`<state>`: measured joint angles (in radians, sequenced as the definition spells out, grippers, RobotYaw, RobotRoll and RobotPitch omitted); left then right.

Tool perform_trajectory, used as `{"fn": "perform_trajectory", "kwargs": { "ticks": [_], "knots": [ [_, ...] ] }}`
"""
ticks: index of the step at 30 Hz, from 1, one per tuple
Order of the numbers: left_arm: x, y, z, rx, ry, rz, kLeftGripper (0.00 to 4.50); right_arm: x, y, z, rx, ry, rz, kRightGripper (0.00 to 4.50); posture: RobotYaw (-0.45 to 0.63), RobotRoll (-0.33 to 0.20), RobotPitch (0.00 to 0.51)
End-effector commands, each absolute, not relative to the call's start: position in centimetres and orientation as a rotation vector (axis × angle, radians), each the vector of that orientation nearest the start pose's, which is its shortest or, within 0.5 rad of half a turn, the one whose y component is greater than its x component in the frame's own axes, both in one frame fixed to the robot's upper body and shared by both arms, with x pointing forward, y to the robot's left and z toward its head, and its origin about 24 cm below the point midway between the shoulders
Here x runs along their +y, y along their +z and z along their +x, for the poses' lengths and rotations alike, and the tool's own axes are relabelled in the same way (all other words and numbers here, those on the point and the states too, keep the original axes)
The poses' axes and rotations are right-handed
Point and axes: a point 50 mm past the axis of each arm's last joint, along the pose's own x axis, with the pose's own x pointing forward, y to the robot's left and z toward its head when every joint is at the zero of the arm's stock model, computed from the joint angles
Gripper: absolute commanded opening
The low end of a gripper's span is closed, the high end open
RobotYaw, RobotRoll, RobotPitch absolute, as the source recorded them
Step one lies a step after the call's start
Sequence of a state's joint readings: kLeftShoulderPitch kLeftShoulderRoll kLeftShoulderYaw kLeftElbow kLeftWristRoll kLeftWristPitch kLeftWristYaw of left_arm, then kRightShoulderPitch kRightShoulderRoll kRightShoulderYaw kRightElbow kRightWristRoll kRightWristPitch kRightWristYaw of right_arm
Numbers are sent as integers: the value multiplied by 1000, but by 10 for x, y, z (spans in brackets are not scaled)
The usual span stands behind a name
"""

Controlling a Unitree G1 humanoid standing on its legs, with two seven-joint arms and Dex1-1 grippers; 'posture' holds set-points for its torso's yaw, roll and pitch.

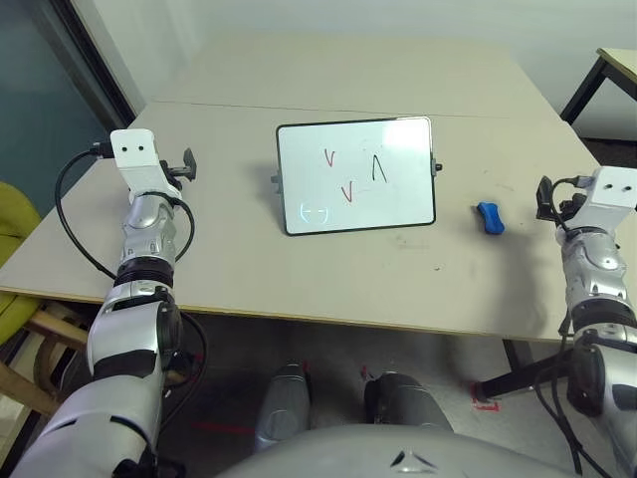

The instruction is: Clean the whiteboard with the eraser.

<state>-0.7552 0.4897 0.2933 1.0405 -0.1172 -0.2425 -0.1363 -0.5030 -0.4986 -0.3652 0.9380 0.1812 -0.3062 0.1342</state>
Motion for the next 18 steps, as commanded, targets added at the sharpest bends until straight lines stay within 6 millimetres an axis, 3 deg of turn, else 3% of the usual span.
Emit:
{"fn": "perform_trajectory", "kwargs": {
  "ticks": [1, 7, 14, 18],
  "knots": [
    [301, 111, 361, -40, 224, 111, 4500, -338, 66, 304, -14, -365, -89, 4473, 209, 0, 0],
    [298, 116, 364, -51, 167, 104, 4500, -335, 74, 302, -32, -338, -95, 4473, 179, 0, 0],
    [303, 141, 367, -98, 42, 125, 4500, -332, 93, 307, 57, -368, -101, 4473, 132, 0, 0],
    [304, 162, 368, -132, -116, 146, 4500, -317, 105, 307, 193, -277, -74, 4473, 95, 0, 0]
  ]
}}
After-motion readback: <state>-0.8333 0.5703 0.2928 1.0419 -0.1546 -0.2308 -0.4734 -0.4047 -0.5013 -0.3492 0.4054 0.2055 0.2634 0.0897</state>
